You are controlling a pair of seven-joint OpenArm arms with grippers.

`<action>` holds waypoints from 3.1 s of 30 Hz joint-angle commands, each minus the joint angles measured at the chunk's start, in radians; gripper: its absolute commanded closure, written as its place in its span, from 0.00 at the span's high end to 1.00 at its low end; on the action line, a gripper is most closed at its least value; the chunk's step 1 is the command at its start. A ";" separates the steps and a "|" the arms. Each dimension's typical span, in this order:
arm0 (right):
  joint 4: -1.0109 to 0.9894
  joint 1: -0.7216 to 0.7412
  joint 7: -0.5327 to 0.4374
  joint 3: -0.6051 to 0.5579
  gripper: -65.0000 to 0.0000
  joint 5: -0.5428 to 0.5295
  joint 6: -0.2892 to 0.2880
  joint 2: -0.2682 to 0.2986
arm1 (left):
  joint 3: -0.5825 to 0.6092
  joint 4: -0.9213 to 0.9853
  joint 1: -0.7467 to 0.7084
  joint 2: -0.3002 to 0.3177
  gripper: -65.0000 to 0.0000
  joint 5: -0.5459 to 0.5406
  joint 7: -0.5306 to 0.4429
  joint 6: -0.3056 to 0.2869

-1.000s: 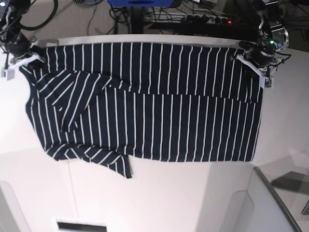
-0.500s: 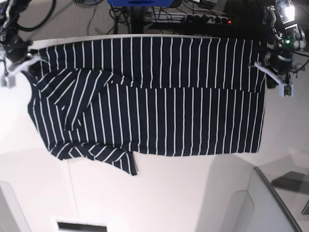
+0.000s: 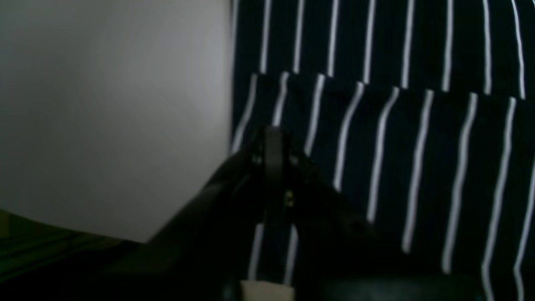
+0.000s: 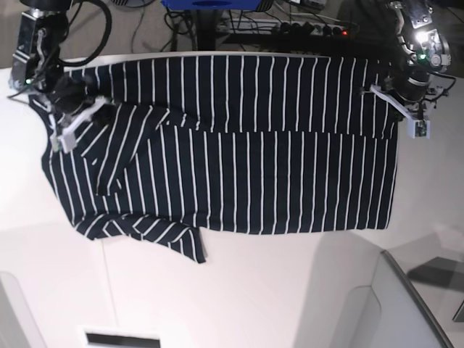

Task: Layout the t-shirt on the table in an organized manner, then fold the t-shirt properly
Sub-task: 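Pull the crumpled sleeve fabric with the right gripper toward the shirt's edge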

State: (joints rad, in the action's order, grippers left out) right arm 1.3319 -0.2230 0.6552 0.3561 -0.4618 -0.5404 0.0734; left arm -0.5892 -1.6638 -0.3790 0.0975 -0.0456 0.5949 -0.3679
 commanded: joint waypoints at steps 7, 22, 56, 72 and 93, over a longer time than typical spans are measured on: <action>-0.005 0.012 -0.025 0.002 0.01 -0.021 -0.011 0.004 | -0.008 0.023 0.002 0.012 0.00 -0.001 -0.020 0.004; -0.012 0.064 -0.019 -0.002 0.01 -0.021 -0.011 -0.040 | -0.012 0.024 0.002 0.012 0.00 -0.001 -0.020 0.004; 0.283 -0.006 0.140 -0.019 0.01 -0.027 0.193 -0.048 | -0.013 0.067 0.002 0.028 0.00 -0.003 -0.022 0.004; 0.137 -0.031 0.107 -0.021 0.01 -0.027 0.164 -0.050 | -0.013 0.073 0.002 0.034 0.00 -0.001 -0.022 0.004; 0.065 0.032 0.113 -0.065 0.01 -0.027 0.127 -0.103 | -0.015 0.073 0.002 0.034 0.00 -0.001 -0.022 0.004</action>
State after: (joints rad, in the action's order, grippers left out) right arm 1.3849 -0.2047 0.7788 0.2935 -0.4713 -0.4019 -0.0280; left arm -0.5987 -1.5757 -0.3744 0.1188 -0.0448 0.5911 -0.3676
